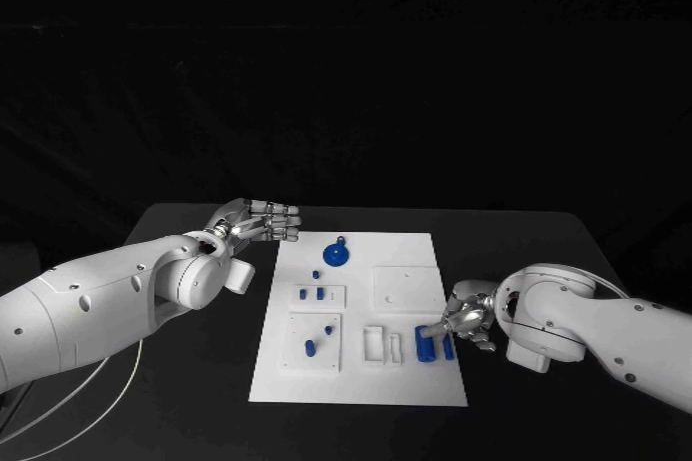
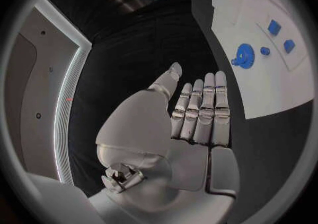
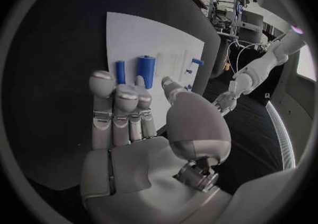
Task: Assemble the parts on the task board
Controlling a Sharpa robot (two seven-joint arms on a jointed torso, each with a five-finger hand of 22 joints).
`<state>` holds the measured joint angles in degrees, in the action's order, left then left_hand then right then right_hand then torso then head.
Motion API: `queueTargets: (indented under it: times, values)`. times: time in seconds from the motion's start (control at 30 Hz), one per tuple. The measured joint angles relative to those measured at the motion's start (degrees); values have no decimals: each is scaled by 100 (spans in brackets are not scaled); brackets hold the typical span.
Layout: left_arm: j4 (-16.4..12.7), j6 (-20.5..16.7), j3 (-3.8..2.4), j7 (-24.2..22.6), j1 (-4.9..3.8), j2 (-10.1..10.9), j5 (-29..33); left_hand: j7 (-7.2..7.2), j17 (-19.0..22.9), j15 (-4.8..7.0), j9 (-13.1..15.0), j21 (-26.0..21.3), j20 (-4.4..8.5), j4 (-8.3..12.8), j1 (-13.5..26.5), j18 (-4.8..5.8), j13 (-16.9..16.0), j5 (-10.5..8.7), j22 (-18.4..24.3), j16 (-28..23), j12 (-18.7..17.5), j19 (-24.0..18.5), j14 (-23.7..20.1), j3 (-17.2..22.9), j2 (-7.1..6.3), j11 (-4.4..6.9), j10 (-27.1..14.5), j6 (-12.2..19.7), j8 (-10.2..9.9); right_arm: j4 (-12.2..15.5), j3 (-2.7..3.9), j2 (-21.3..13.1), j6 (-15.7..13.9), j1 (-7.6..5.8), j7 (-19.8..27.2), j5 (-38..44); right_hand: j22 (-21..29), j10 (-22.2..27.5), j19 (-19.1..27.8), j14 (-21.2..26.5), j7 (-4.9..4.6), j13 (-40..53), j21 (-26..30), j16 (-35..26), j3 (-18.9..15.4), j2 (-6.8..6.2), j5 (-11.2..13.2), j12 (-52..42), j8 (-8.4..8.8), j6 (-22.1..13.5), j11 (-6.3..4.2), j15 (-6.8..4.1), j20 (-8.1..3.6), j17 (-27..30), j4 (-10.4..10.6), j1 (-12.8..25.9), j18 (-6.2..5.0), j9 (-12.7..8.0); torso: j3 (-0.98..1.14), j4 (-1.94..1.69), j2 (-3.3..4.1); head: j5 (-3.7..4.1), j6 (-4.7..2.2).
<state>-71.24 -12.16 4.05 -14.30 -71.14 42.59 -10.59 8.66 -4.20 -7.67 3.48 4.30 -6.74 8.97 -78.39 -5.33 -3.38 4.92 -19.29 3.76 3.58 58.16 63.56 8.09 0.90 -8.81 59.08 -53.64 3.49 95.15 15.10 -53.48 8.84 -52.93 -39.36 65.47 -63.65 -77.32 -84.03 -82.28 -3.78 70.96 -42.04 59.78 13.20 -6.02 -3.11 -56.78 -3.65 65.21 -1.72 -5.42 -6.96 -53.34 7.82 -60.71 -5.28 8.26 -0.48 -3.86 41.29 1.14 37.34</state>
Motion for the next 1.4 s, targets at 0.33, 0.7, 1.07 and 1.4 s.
queueTargets:
  times: [0.33,0.7,1.07,1.4]
  values:
    - [-9,6,0,5,1,0,3,44,0,0,-6,0,0,-16,0,0,0,0,51,0,0,0,0,-19,0,0,0,189,0,-131,-73,152,135,0,-37,231,-59,-18,0,-21,-91,9,87,0,51,-281,0,75,0,-315,19,21,43,-91,405,-46,1,-136,-3,-5,0,3,25]
    - [-20,6,0,7,1,10,7,43,1,0,-6,0,0,-39,0,0,0,0,104,0,0,0,0,-42,0,0,0,188,0,-249,-126,344,164,4,-48,499,-113,-18,0,-21,-108,35,133,-33,50,-281,0,111,0,-372,20,21,43,-139,435,-46,3,-170,0,2,0,56,67]
    - [-21,7,1,12,1,12,30,43,1,-13,-5,0,-21,-55,-1,0,0,0,167,0,0,20,-13,-57,0,-12,-12,188,0,-332,-246,505,142,-20,-48,724,-183,-18,0,-22,-106,86,165,-60,58,-281,0,111,-38,-369,19,21,43,-208,393,-46,7,-186,3,3,0,89,99]
    - [-7,7,3,33,1,-35,54,93,2,-21,-5,0,-21,-75,-1,1,0,0,205,0,0,20,-22,-78,0,-21,-22,237,0,-359,-343,574,116,-61,-32,801,-205,-19,0,-22,-87,91,187,-60,66,-319,0,111,-20,-347,19,22,42,-222,306,-84,51,-188,-2,3,-1,117,108]
